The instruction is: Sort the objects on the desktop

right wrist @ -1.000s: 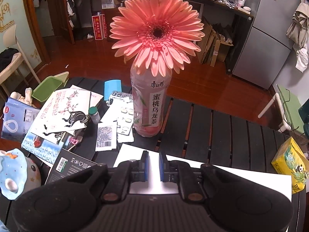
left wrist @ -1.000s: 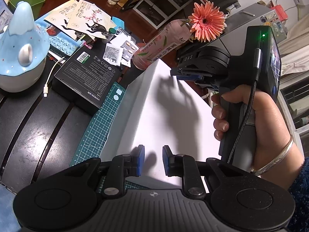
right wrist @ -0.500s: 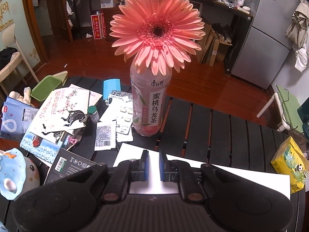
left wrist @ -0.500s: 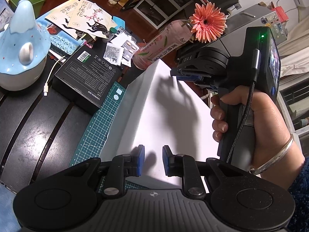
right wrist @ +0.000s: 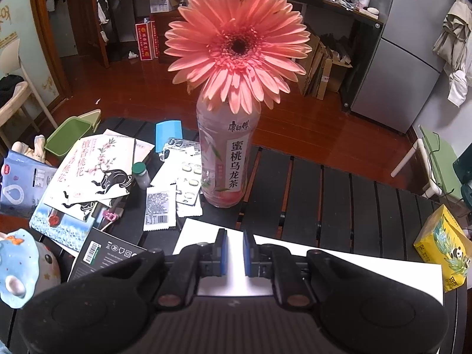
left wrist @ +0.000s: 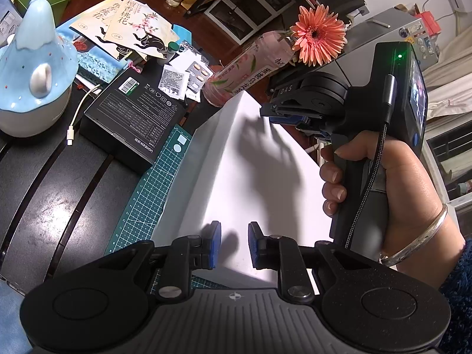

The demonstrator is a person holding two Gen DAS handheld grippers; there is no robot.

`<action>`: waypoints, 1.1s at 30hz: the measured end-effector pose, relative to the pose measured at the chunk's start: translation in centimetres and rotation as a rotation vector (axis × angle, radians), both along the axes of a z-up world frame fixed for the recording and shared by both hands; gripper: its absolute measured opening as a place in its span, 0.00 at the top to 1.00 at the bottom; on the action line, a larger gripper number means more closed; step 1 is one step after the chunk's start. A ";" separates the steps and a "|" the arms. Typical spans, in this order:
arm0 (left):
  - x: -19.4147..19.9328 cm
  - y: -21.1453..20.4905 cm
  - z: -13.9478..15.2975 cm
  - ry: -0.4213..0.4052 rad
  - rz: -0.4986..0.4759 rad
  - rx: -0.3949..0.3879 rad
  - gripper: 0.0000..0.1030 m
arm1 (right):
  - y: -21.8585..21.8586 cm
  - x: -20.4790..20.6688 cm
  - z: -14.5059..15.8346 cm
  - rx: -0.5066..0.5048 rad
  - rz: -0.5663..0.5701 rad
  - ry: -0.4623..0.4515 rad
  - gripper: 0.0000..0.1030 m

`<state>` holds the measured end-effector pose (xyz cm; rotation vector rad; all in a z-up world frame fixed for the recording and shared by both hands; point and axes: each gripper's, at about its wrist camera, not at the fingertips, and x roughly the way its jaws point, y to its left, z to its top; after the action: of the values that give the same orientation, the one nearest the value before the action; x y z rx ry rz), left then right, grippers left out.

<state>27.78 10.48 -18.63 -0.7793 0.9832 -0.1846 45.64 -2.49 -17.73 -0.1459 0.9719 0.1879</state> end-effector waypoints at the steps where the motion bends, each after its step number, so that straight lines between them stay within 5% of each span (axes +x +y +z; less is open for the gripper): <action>1: 0.0 0.0 0.0 0.000 -0.001 0.001 0.80 | 0.0 0.0 0.0 -0.001 0.001 -0.002 0.90; 33: -0.1 0.0 -0.1 -0.009 -0.007 0.004 0.81 | -6.6 -0.1 0.3 -0.040 -0.035 0.028 0.90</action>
<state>27.66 10.48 -18.74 -0.7712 0.9775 -0.1921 45.55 -9.05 -17.45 -0.1634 1.0056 0.1389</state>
